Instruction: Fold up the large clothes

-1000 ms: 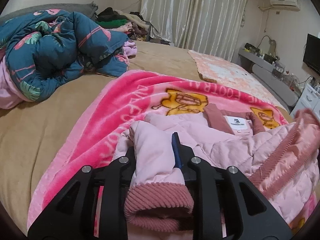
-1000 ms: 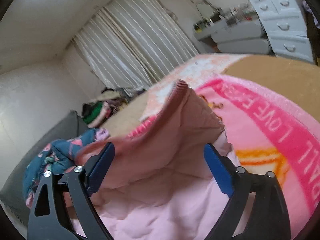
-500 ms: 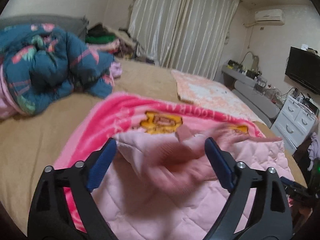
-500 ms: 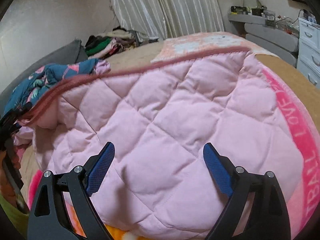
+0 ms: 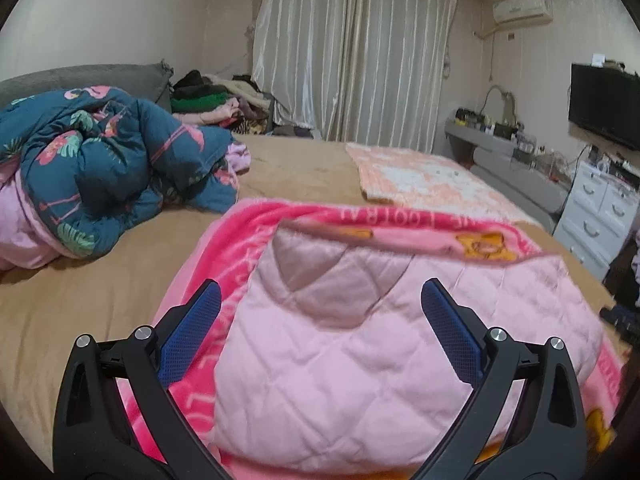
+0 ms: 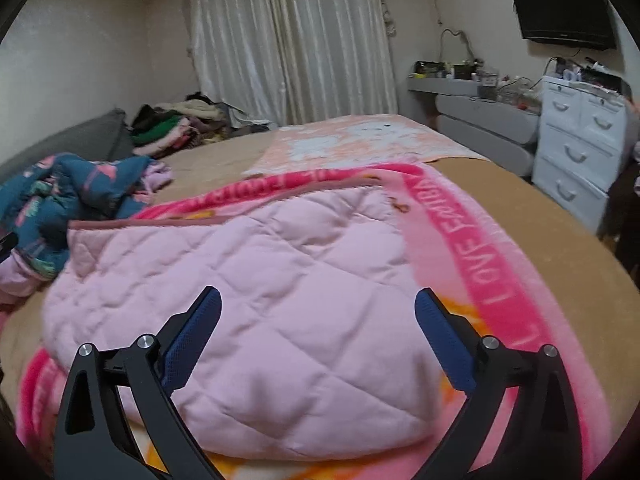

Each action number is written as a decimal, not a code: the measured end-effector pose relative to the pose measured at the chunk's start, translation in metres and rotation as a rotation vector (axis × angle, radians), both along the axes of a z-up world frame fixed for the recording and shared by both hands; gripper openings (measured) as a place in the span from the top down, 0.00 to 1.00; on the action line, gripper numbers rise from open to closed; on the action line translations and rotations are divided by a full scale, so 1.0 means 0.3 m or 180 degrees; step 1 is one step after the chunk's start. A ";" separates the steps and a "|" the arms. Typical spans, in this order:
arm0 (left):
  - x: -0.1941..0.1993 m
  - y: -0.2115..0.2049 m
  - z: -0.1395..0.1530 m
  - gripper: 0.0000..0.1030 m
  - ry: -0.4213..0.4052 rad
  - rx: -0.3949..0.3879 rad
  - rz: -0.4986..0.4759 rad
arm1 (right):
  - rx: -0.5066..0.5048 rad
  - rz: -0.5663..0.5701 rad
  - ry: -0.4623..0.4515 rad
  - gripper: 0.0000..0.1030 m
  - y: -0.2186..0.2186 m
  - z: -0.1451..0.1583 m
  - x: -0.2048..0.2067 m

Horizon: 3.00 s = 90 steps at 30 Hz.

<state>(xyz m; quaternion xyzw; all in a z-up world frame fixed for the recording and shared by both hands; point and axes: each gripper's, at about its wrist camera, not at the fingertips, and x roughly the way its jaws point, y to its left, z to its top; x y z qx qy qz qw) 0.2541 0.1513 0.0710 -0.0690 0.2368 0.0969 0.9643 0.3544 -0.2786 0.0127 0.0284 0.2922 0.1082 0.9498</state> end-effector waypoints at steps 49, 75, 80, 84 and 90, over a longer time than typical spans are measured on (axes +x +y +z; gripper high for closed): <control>0.328 0.176 -0.372 0.77 0.0812 -0.0349 0.0179 | -0.0141 -0.0222 0.0397 0.80 0.052 -0.264 0.417; 0.173 0.092 -0.223 0.09 0.0713 -0.0372 0.0174 | 0.0746 -0.0488 0.0349 0.06 -0.124 -0.085 0.139; 0.115 0.054 -0.217 0.09 0.0744 -0.0261 0.0125 | 0.0707 -0.0517 0.0307 0.04 -0.106 -0.077 0.088; 0.066 0.045 -0.221 0.09 0.0752 -0.0411 0.0102 | 0.0778 -0.0562 0.0335 0.04 -0.102 -0.093 0.049; 0.022 0.030 -0.249 0.09 0.0779 -0.0697 0.0128 | 0.0838 -0.0571 0.0430 0.04 -0.098 -0.120 0.008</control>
